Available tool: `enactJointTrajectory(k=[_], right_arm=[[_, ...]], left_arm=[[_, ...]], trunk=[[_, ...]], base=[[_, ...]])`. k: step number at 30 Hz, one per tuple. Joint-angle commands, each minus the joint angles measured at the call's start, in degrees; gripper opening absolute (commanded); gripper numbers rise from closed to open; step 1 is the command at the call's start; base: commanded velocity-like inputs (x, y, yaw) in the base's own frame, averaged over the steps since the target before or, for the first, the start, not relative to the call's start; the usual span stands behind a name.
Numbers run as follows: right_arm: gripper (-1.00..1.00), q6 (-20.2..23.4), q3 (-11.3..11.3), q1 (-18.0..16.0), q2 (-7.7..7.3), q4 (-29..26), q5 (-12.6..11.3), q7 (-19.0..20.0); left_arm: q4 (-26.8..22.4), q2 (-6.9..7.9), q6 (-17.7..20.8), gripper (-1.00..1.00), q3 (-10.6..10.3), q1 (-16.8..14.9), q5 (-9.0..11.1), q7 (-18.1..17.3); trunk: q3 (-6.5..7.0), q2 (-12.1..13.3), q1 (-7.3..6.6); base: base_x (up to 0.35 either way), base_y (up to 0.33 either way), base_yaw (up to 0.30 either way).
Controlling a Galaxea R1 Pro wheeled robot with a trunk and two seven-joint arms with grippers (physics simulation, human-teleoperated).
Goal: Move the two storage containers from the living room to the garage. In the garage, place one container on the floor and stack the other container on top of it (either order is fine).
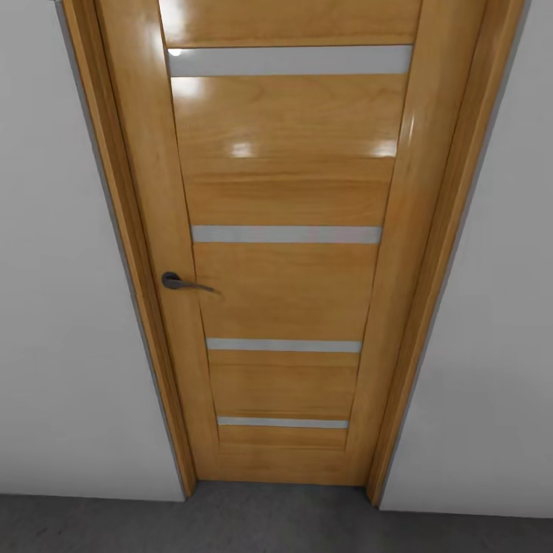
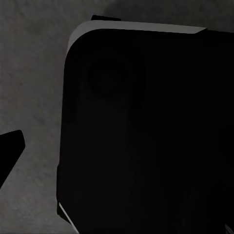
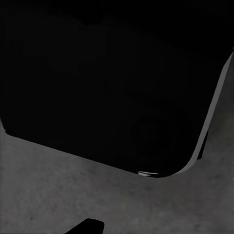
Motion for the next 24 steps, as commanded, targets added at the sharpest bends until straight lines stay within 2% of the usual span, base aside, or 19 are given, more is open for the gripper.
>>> enactJointTrajectory(k=[1,24], right_arm=[[1.00,-0.16,0.42,-0.01,0.00,0.01,0.04,-0.04],[1.00,-0.13,0.24,-0.01,-0.05,0.01,0.02,-0.04]], left_arm=[[-0.01,-0.02,-0.13,1.00,0.01,-0.01,0.52,0.03],[-0.01,-0.02,-0.13,1.00,0.01,-0.01,0.52,0.04]], trunk=[[-0.05,-0.03,0.00],[-0.05,-0.03,0.00]], base=[[0.000,0.000,0.156],[0.000,0.000,0.016]])
